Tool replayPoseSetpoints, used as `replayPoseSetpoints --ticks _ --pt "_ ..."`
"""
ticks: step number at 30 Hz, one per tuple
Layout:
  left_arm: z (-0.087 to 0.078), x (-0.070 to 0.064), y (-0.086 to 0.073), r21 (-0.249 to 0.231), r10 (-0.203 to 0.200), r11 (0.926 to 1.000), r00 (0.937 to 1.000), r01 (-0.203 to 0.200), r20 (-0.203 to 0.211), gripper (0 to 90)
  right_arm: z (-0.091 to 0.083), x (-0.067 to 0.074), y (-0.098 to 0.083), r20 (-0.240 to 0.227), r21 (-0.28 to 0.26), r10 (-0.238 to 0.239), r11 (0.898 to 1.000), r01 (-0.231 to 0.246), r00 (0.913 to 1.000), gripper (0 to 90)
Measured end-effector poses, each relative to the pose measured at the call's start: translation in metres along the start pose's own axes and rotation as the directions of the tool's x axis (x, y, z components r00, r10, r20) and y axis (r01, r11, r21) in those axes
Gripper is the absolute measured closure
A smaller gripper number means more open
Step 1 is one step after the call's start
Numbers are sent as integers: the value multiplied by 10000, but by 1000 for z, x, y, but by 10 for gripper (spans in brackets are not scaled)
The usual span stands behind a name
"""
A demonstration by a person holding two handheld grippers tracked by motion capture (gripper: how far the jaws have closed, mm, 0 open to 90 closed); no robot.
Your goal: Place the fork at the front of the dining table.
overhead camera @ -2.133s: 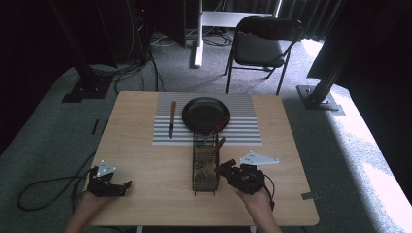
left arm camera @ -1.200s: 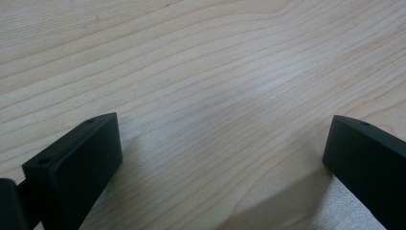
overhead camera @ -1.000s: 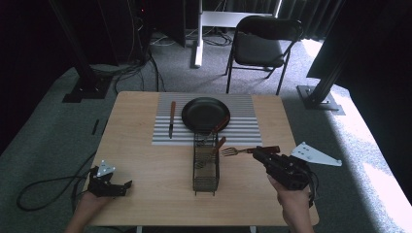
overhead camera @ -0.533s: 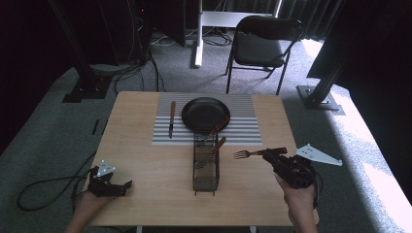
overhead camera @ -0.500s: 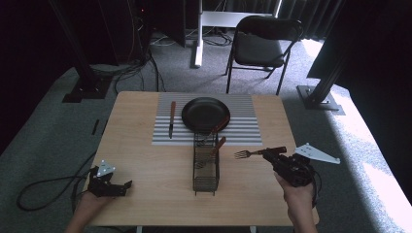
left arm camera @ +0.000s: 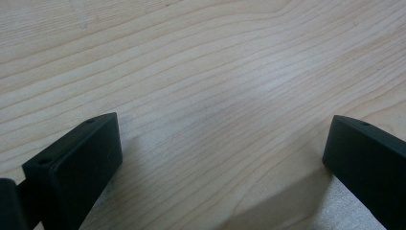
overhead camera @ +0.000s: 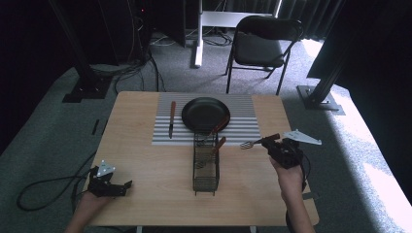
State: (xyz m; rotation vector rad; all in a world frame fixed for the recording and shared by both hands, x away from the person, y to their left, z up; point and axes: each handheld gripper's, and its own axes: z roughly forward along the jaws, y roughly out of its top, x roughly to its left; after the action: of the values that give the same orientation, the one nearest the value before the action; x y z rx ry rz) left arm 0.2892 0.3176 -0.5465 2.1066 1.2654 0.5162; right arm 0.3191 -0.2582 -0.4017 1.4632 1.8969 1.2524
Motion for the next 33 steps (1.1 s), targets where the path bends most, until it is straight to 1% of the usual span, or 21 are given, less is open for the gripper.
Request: replayPoseSetpoints --ticks 5,6,10,11,13,15,16,18,20,24,30,33 --pt "0 0 0 -1 2 10000 10000 -2 1 0 26 -7 10 330 360 -34 9993 22 9995 804" --pt "0 0 0 -1 -2 10000 10000 2 2 0 31 -8 11 433 486 -116 9988 95 9990 805" --pt "0 0 0 3 5 10000 10000 -5 1 0 48 -11 13 609 834 -189 9964 138 9980 804" --pt "0 0 0 3 3 10000 10000 -3 0 0 52 -12 14 631 910 -223 9957 165 9978 805" --pt "0 0 0 3 6 10000 10000 -6 0 0 57 -12 15 816 1029 -306 9944 221 9962 804" --pt "0 0 0 4 5 10000 10000 -5 0 0 62 -13 16 876 1164 -265 9931 162 9958 805" --pt "0 0 0 -3 4 10000 10000 -4 6 0 65 -13 17 980 1273 -358 9916 232 9945 804" --pt "0 0 0 4 5 10000 10000 -5 0 0 70 -13 19 1011 1391 -363 9900 220 9942 805" --pt "0 0 0 3 3 10000 10000 -3 0 0 75 -12 21 1161 1570 -518 9870 332 9919 804" --pt "0 0 0 3 6 10000 10000 -6 1 0 88 -10 25 1226 1907 -552 9812 310 9909 804" --pt "0 0 0 -1 3 10000 10000 -3 1 0 101 -11 34 1315 1907 -465 9814 208 9902 804" --pt "0 0 0 1 5 10000 10000 -5 2 0 110 -14 39 1353 1823 -259 9832 8 9905 804"
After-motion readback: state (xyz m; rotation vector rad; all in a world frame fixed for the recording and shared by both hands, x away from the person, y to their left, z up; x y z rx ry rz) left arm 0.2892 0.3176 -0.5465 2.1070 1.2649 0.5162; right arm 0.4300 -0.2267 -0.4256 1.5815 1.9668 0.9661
